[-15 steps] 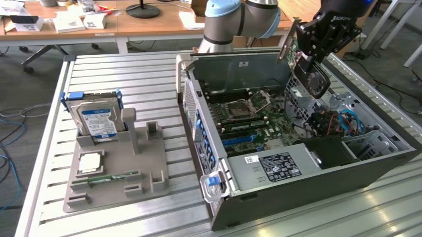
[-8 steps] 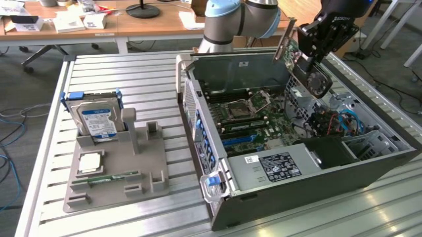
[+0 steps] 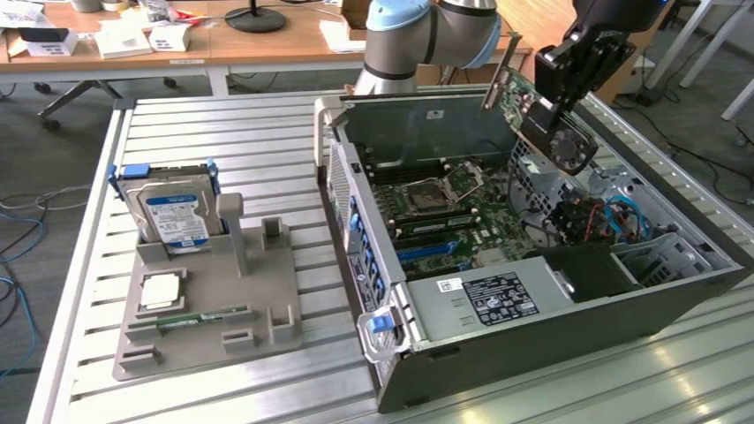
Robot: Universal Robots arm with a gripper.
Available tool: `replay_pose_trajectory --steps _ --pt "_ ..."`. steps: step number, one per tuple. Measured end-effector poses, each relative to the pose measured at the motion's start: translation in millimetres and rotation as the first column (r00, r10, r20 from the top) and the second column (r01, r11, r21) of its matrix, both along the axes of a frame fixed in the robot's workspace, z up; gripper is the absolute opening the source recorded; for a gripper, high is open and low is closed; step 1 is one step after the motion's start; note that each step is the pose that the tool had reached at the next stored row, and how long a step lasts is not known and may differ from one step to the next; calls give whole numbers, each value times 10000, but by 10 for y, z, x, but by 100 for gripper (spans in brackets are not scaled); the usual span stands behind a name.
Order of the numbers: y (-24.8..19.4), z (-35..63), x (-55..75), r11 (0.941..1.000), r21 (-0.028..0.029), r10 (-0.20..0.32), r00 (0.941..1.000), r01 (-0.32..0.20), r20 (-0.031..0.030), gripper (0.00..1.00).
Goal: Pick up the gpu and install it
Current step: 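Insert the gpu into the slot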
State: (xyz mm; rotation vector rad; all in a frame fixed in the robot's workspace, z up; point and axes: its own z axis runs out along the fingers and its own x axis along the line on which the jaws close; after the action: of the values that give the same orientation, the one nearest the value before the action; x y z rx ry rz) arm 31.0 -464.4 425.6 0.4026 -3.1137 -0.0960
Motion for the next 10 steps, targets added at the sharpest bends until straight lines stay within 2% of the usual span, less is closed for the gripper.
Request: replay_pose_trajectory --steps 5,10 --pt "0 -3 0 9959 0 903 9959 -903 0 26" --pt "0 -6 0 9836 -2 1805 9836 -1805 0 26"
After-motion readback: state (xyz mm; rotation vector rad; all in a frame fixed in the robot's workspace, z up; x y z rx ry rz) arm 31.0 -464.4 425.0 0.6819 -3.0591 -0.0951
